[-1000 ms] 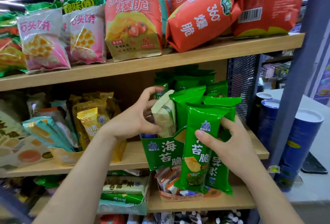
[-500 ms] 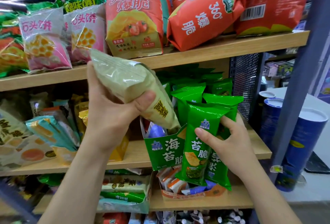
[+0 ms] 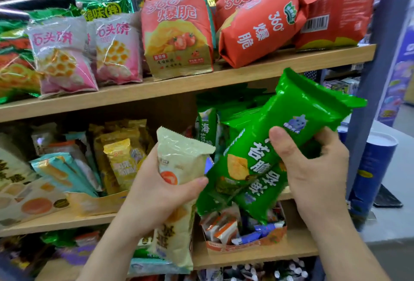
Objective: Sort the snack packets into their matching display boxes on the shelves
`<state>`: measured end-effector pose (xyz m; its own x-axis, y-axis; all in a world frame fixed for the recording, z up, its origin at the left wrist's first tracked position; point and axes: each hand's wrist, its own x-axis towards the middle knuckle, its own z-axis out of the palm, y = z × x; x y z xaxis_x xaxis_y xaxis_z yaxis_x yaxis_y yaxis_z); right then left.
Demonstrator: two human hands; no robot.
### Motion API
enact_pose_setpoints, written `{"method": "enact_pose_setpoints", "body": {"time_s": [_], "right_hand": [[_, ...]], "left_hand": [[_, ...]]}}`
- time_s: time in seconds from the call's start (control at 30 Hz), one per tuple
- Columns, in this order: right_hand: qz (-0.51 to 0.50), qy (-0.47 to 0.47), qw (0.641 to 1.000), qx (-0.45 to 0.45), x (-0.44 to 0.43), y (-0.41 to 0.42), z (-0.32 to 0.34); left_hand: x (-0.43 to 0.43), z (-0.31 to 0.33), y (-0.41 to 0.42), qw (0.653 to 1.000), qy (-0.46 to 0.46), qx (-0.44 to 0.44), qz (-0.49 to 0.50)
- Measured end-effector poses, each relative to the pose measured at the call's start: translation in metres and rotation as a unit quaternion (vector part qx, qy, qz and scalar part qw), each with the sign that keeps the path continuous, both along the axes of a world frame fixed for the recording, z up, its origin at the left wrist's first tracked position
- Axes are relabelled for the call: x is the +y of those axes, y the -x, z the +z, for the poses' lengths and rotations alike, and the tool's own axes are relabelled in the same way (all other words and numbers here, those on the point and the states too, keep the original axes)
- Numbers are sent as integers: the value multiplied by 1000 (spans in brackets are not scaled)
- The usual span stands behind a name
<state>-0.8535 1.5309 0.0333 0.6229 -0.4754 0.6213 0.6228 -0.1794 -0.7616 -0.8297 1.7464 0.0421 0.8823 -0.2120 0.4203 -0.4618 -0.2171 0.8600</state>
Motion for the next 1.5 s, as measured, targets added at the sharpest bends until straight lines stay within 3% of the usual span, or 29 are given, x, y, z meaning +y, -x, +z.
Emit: {"method": "enact_pose_setpoints", "body": {"time_s": [0.1, 0.3, 0.37, 0.5, 0.6, 0.73, 0.87, 0.97, 1.07, 1.2, 1.33, 1.5], "right_hand": [[-2, -6, 996, -84, 24, -3, 26], [28, 34, 991, -123, 57, -31, 47], [49, 49, 989, -127, 64, -32, 47], [40, 105, 989, -97, 79, -33, 41], [67, 105, 990, -62, 90, -34, 37], [91, 139, 986, -27, 97, -38, 41], [145, 162, 976, 6, 96, -30, 47], [30, 241, 969, -42, 86, -22, 48], [-103, 266, 957, -58, 70, -21, 43], [-234, 345, 906, -64, 70, -23, 24], [-291, 444, 846, 46, 76, -37, -4], [-190, 473, 807, 296, 76, -53, -13]], "left_hand": [[12, 6, -3, 1000, 26, 2, -13], [28, 24, -10, 991, 1, -135, 25], [33, 23, -10, 991, 12, -134, -5], [48, 22, -13, 989, 8, -13, -149], [60, 22, -20, 971, -48, 16, -235], [62, 27, -19, 960, -91, -39, -263], [61, 23, -19, 968, -82, -133, -197], [64, 15, -22, 975, -39, -171, -137], [75, 7, -25, 983, 22, -146, -107], [82, -10, -27, 991, 20, -102, -87], [82, -18, -25, 992, 11, -76, -102], [85, -19, -25, 987, 3, -3, -158]]}}
